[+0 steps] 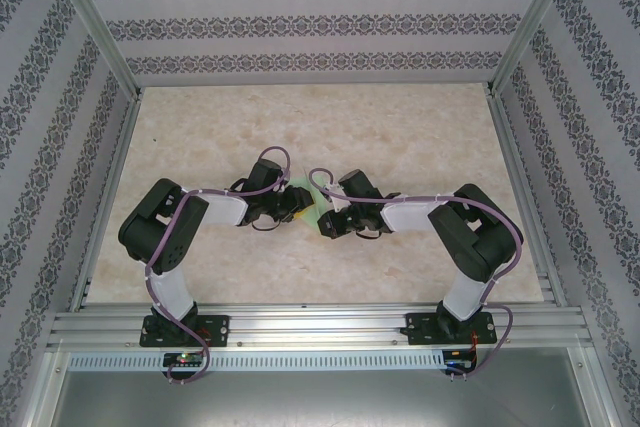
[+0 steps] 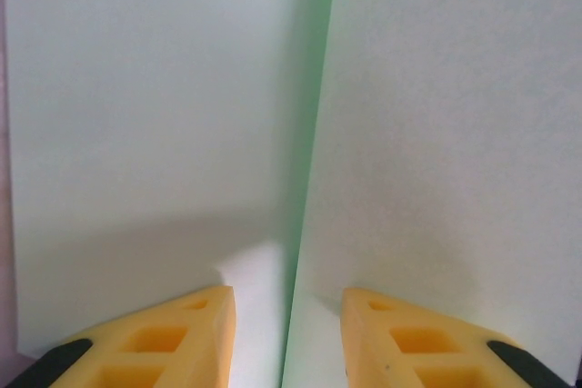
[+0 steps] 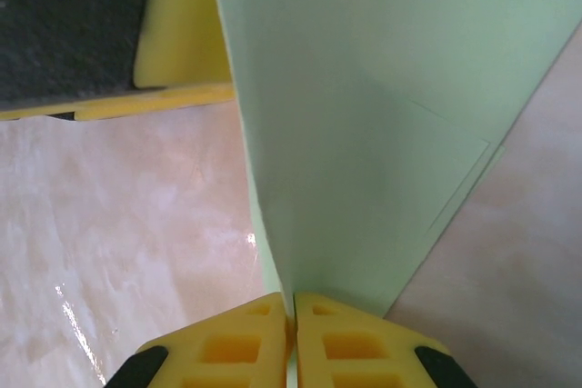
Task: Fold a paper plane with a square sheet of paper (fold left side to right side)
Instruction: Fourth fold the wing at the center of the table.
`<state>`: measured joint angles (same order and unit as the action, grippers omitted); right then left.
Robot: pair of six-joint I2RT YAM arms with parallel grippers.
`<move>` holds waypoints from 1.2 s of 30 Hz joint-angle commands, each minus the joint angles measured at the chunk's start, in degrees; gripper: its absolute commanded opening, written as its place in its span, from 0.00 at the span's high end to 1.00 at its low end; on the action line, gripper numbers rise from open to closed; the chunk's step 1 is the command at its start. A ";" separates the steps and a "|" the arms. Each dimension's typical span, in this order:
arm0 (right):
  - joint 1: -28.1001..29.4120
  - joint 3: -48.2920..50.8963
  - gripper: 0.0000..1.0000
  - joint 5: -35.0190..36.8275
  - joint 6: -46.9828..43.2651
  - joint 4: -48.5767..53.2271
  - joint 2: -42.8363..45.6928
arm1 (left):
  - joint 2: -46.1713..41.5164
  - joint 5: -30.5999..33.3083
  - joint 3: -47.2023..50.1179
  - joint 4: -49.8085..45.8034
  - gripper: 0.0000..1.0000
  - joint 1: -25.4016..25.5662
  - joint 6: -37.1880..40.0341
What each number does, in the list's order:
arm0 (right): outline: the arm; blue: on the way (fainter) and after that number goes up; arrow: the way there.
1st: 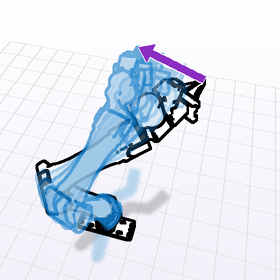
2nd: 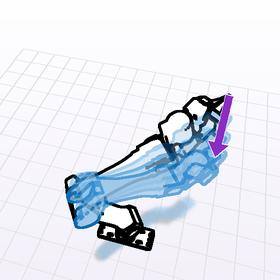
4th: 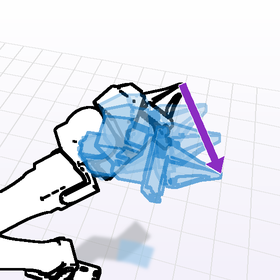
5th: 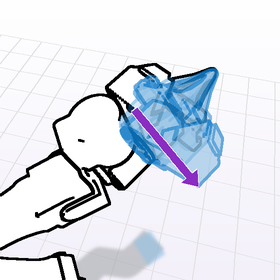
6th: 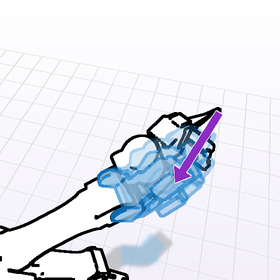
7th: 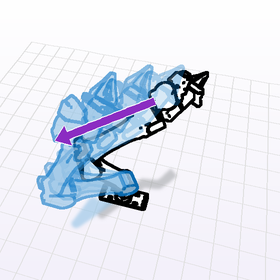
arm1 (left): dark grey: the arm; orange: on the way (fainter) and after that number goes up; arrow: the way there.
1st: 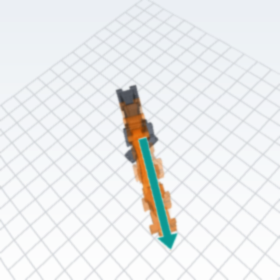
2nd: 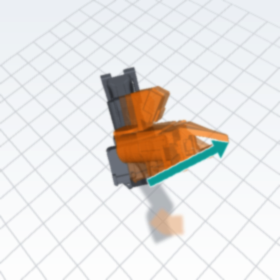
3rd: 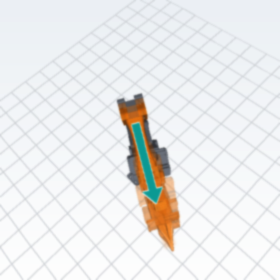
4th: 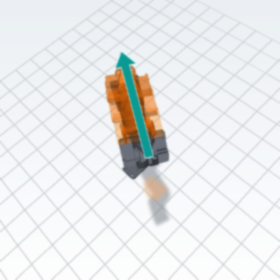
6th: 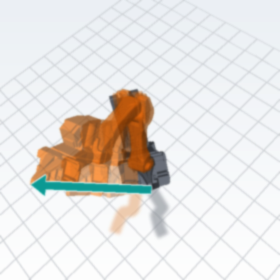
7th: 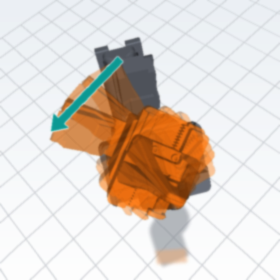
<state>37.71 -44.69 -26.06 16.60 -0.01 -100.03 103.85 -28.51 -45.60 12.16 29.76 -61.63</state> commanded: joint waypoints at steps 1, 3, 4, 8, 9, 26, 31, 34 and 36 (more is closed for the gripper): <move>-0.21 -2.30 0.89 -0.30 -0.95 -0.49 -0.42 | 1.17 1.88 -0.21 0.09 0.62 0.61 0.01; -0.24 -2.46 0.88 -0.68 -0.71 -0.49 -0.78 | 1.32 1.95 -0.19 0.05 0.59 0.56 0.01; -0.24 -2.45 0.87 -0.91 -0.61 -0.51 -0.87 | 1.42 1.97 -0.24 -0.03 0.59 0.59 0.01; -0.27 -2.19 0.84 -1.36 -0.34 -0.56 -0.31 | 1.73 2.05 -0.37 0.04 0.59 0.57 0.05; -0.20 -2.20 0.83 -1.41 -0.32 -0.42 -0.02 | 1.84 2.03 -0.46 -0.03 0.59 0.60 0.04; -2.74 -3.16 0.61 -1.34 -1.29 4.38 7.08 | 1.65 2.49 -0.49 -1.44 0.59 0.58 0.59; -3.79 -5.17 0.57 -0.88 -1.57 6.17 7.00 | 1.51 2.45 -0.36 -1.57 0.58 0.60 0.63; -3.38 -6.52 0.57 -1.36 -1.66 6.51 5.92 | 1.35 2.58 -0.36 -1.61 0.58 0.62 0.76; -2.85 -6.89 0.57 -0.86 -1.70 6.58 5.25 | 1.36 2.57 -0.37 -1.62 0.58 0.65 0.66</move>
<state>34.39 -49.80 -26.28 16.16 6.07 -94.04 103.85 -28.69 -45.78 12.38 29.76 -61.87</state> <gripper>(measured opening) 0.427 0.415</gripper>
